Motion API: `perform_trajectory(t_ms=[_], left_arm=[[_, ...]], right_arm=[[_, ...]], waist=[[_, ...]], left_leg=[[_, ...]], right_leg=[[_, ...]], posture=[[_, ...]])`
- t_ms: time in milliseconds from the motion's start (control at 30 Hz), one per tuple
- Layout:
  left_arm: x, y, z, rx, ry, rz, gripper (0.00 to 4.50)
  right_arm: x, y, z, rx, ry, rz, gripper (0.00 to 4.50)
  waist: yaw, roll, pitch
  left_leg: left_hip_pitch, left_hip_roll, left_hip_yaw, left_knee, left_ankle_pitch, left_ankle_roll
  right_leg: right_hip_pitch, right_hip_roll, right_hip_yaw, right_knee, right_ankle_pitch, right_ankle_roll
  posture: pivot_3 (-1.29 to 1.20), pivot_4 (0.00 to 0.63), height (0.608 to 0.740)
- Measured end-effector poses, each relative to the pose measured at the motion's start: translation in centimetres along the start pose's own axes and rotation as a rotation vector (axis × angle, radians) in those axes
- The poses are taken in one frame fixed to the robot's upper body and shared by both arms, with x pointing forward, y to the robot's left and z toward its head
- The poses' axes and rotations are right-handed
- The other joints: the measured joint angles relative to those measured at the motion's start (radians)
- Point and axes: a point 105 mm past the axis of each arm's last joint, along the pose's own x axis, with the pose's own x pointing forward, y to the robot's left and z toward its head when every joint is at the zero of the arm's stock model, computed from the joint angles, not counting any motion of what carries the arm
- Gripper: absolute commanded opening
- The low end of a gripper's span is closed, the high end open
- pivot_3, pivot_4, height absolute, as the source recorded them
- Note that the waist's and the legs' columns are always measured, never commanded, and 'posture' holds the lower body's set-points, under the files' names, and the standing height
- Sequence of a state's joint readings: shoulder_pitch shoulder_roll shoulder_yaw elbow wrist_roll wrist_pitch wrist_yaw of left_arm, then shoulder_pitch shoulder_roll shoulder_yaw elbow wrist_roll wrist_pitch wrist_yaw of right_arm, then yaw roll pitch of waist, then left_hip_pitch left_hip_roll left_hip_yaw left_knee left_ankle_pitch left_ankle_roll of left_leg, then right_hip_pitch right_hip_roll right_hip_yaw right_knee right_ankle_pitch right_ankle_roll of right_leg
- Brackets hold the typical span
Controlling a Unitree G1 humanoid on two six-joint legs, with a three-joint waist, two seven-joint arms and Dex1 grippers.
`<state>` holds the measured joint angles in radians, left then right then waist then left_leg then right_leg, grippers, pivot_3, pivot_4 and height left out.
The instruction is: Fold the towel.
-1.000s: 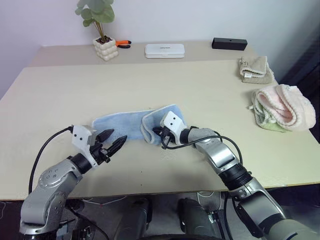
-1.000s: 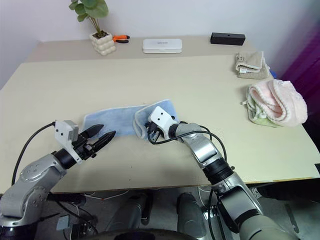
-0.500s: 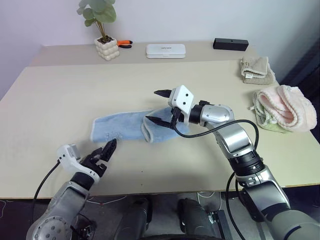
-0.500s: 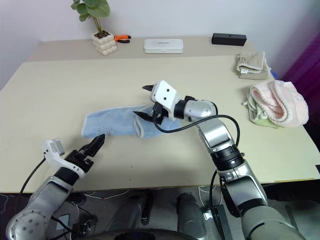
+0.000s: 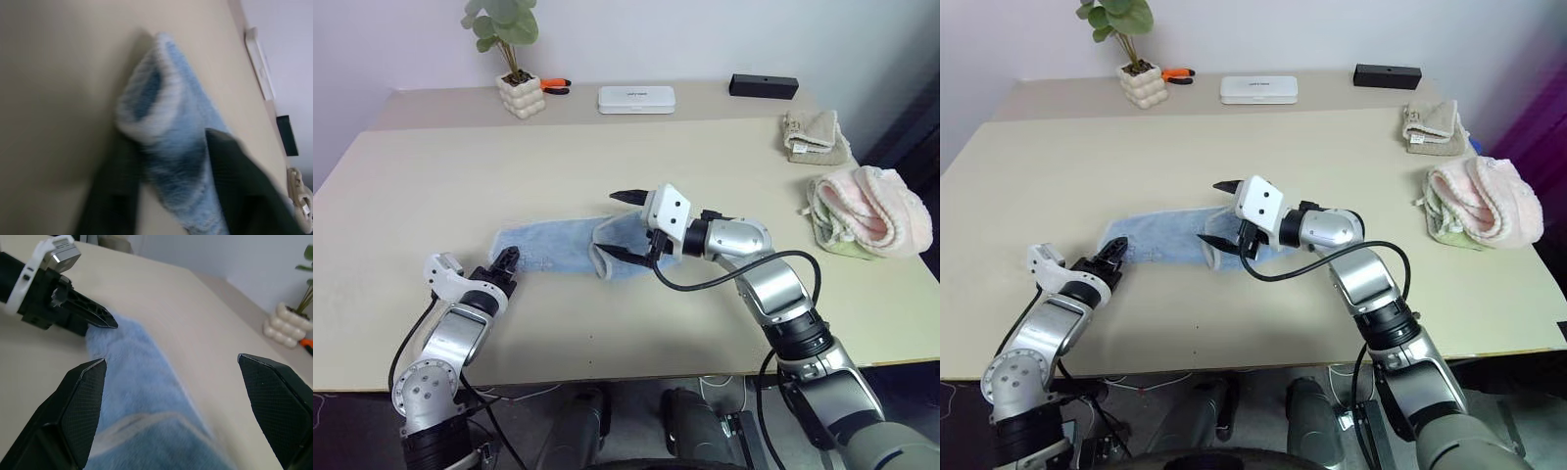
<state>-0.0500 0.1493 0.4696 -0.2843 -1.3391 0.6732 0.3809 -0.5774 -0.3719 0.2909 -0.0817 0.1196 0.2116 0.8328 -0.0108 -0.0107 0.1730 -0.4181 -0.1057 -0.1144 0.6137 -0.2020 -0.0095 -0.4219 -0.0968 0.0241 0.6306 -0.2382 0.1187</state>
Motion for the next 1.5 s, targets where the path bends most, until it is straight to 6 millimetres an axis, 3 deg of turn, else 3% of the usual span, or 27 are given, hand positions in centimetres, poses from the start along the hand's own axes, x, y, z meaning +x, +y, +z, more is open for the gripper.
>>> perform_trajectory(t_ms=[33,133,267,367,467,500,633,733,833,900,967,1100,1233,1267,1300,1400,1500], left_arm=[[0.0,-0.1,0.2,-0.001,-0.009,-0.008,0.07],[-0.1,-0.4,2.0,0.021,-0.088,-0.049,0.07],[-1.7,-1.8,8.5,0.22,-0.286,-0.119,0.07],[-2.8,-4.5,10.8,0.418,-0.337,-0.209,0.07],[-2.8,-7.8,9.2,0.636,-0.251,-0.352,0.07],[-2.8,-9.0,7.9,0.693,-0.205,-0.423,0.07],[-2.6,-10.8,3.0,0.812,-0.007,-0.594,0.07],[-2.6,-10.6,-0.7,0.909,0.16,-0.669,0.07],[-1.8,-8.2,-4.7,1.078,0.358,-0.661,0.07],[-1.6,-6.7,-6.1,1.077,0.434,-0.649,0.62],[-1.6,-6.3,-6.2,1.068,0.452,-0.645,1.35],[-2.0,-5.9,-5.6,1.06,0.446,-0.637,3.35],[-2.7,-6.1,-3.0,1.0,0.362,-0.625,3.35],[-3.0,-6.6,-1.7,0.96,0.31,-0.629,3.4],[-3.3,-7.3,-0.4,0.92,0.253,-0.639,3.11],[-3.8,-8.5,2.7,0.881,0.125,-0.631,2.11],[-3.1,-8.6,4.4,0.898,0.051,-0.564,2.03]], right_arm=[[-0.1,0.0,-0.1,0.002,0.005,-0.001,4.4],[-0.3,0.4,-0.2,0.009,0.011,0.0,4.4],[-1.3,0.6,-1.3,0.008,0.066,-0.01,4.4],[-1.7,0.7,-1.9,0.02,0.092,-0.013,4.4],[-1.7,0.7,-1.9,0.021,0.093,-0.019,4.4],[-1.7,0.8,-2.1,0.025,0.096,-0.021,4.4],[-1.9,0.8,-2.4,0.022,0.111,-0.031,4.4],[-2.0,0.8,-2.6,0.022,0.119,-0.035,4.4],[-1.9,0.7,-2.7,0.016,0.123,-0.044,4.4],[-1.9,0.7,-2.7,0.011,0.128,-0.051,4.4],[-1.9,0.6,-2.8,0.007,0.131,-0.054,4.4],[-1.9,0.5,-3.2,0.008,0.141,-0.059,4.4],[-1.3,0.3,-2.7,0.037,0.109,-0.068,4.4],[-1.0,0.1,-2.3,0.051,0.09,-0.071,3.86],[-0.8,-0.3,-1.9,0.063,0.073,-0.081,3.58],[0.1,-0.9,-0.9,0.073,0.043,-0.091,2.14],[1.9,-0.8,-0.5,0.139,0.011,-0.091,0.52]], waist=[[0.0,0.0,0.0],[-0.001,0.0,0.0],[-0.001,0.0,0.0],[0.001,0.0,0.0],[0.003,-0.001,0.0],[0.003,-0.001,0.0],[-0.003,0.0,0.0],[-0.007,0.0,0.001],[-0.004,0.001,0.001],[-0.004,0.0,0.001],[-0.002,0.0,0.001],[-0.003,0.0,0.001],[-0.006,0.0,0.002],[-0.006,0.0,0.002],[-0.005,0.0,0.002],[-0.003,0.0,0.002],[-0.001,0.0,0.002]], left_leg=[[0.0,0.0,0.0,0.0,0.0,0.0],[0.0,0.0,0.0,0.0,0.0,0.0],[0.0,0.0,0.001,-0.001,0.0,0.0],[0.0,0.0,0.001,-0.001,0.0,0.0],[0.0,0.0,0.0,-0.001,0.0,0.0],[0.0,-0.001,0.001,-0.001,0.0,0.0],[0.0,0.0,0.001,-0.001,0.0,0.0],[0.0,0.0,0.001,-0.002,0.0,0.0],[0.0,0.0,0.002,-0.002,0.0,0.0],[0.0,0.0,0.002,-0.002,0.0,0.0],[-0.001,0.001,0.001,-0.002,0.0,0.0],[-0.001,0.001,0.001,-0.002,0.0,0.0],[-0.001,0.002,0.001,-0.002,0.0,0.0],[-0.001,0.002,0.0,-0.002,0.0,0.0],[-0.001,0.002,0.0,-0.002,0.0,0.0],[-0.001,0.002,0.0,-0.002,0.0,0.0],[-0.001,0.001,0.0,-0.002,0.0,-0.001]], right_leg=[[0.0,0.0,0.0,0.0,0.0,0.0],[0.0,0.0,0.0,0.0,0.0,-0.001],[-0.001,0.0,0.0,0.0,-0.002,-0.003],[0.0,0.0,0.0,-0.001,-0.002,-0.003],[0.001,0.0,0.0,-0.001,-0.002,-0.004],[0.001,0.0,0.0,-0.002,-0.002,-0.003],[-0.001,0.0,0.001,-0.001,-0.002,-0.003],[-0.002,0.0,0.001,0.0,-0.002,-0.003],[-0.001,0.0,0.001,0.0,-0.002,-0.003],[-0.002,0.0,0.001,-0.001,-0.002,-0.003],[-0.003,0.0,0.001,0.0,-0.002,-0.003],[-0.003,0.0,0.001,0.0,-0.002,-0.003],[-0.004,0.0,0.001,0.0,-0.002,-0.003],[-0.004,0.0,0.001,0.0,-0.002,-0.003],[-0.003,0.0,0.001,0.0,-0.002,-0.003],[-0.003,0.0,0.001,0.0,-0.002,-0.003],[-0.003,0.0,0.001,0.0,0.0,-0.001]], posture=[[0.0,0.15,0.74],[0.0,0.15,0.74],[0.0,0.15,0.74],[0.0,0.15,0.74],[0.0,0.15,0.74],[0.0,0.15,0.74],[0.0,0.15,0.74],[0.0,0.15,0.74],[0.0,0.15,0.74],[0.0,0.15,0.74],[0.0,0.15,0.74],[0.0,0.15,0.74],[0.0,0.15,0.74],[0.0,0.15,0.74],[0.0,0.15,0.74],[0.0,0.15,0.74],[0.0,0.15,0.74]])
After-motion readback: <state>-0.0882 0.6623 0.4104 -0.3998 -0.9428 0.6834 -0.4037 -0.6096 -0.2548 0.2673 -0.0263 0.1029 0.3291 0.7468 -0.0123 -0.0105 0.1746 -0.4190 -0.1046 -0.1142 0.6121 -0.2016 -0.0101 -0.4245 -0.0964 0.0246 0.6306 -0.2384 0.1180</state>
